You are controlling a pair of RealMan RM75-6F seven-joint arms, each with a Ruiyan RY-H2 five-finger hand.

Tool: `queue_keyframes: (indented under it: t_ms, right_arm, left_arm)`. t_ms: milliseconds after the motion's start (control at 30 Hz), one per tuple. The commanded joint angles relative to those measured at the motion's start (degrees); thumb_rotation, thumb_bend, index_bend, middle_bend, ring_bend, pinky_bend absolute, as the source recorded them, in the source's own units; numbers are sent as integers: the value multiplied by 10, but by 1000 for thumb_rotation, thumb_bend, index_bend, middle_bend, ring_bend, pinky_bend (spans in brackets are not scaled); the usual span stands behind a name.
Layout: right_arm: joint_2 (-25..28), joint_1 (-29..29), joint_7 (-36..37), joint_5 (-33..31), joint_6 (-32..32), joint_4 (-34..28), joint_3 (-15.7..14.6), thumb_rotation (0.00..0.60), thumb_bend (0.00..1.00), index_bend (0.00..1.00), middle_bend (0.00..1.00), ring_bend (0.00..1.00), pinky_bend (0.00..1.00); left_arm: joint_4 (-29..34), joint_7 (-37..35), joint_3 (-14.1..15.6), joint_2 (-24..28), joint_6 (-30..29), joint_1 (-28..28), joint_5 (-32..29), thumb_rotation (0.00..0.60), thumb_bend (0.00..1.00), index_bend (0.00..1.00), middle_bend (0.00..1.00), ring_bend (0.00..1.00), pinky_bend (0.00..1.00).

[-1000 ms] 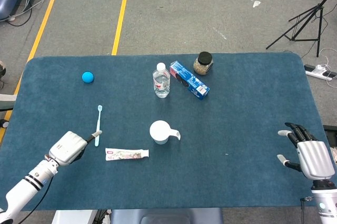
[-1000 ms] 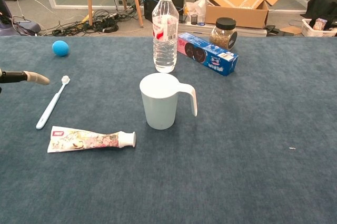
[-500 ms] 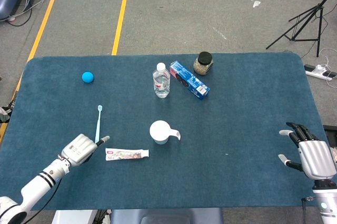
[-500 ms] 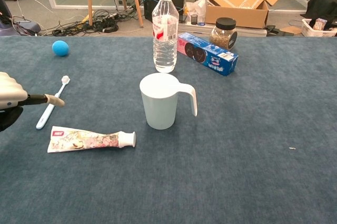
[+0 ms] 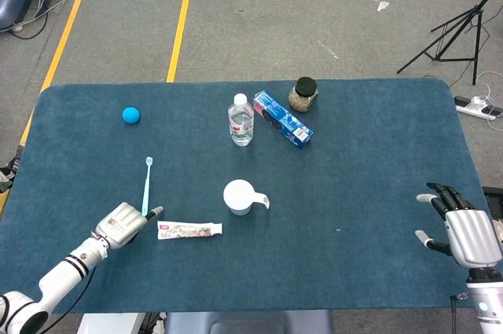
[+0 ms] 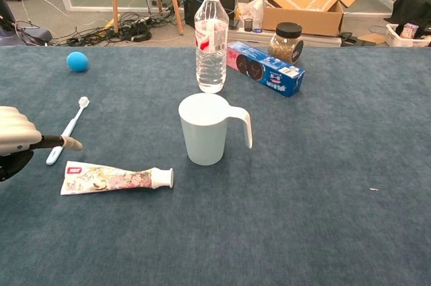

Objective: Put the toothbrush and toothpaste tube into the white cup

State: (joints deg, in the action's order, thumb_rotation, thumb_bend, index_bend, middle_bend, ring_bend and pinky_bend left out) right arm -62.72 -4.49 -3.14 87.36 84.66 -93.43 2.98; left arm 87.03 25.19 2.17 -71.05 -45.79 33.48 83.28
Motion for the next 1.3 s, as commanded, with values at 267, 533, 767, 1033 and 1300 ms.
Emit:
queue_keyframes:
  t_ms: [267,533,767,1033,1300]
  right_arm:
    - [0,0,-2,-2,-1,1,0,600,98,353,225,186,446]
    - [-1,-1,-7,-5,-5,0,0,600,98,353,225,186,446]
    - [-2,-2,-10,-6,-6,0,1,600,99,353,225,186,446]
    - [-3,-3,-14,-8,-8,0,0,600,98,353,225,186,446]
    - [-3,-3,-16,-9,-9,-1,0,600,98,353,225,186,446]
  left_arm:
    - [-10,25,4,-5,9,4,-39,600,890,108,1000,957,998]
    - [-18,38,7,-5,8,4,-66,600,889,116,1000,958,998]
    - [-19,42,14,2,0,1,-76,600,890,126,1000,958,998]
    - [-24,42,20,7,-5,-2,-84,600,890,133,1000,958,998]
    - [-41,43,22,4,-3,-2,-98,600,889,138,1000,959,998]
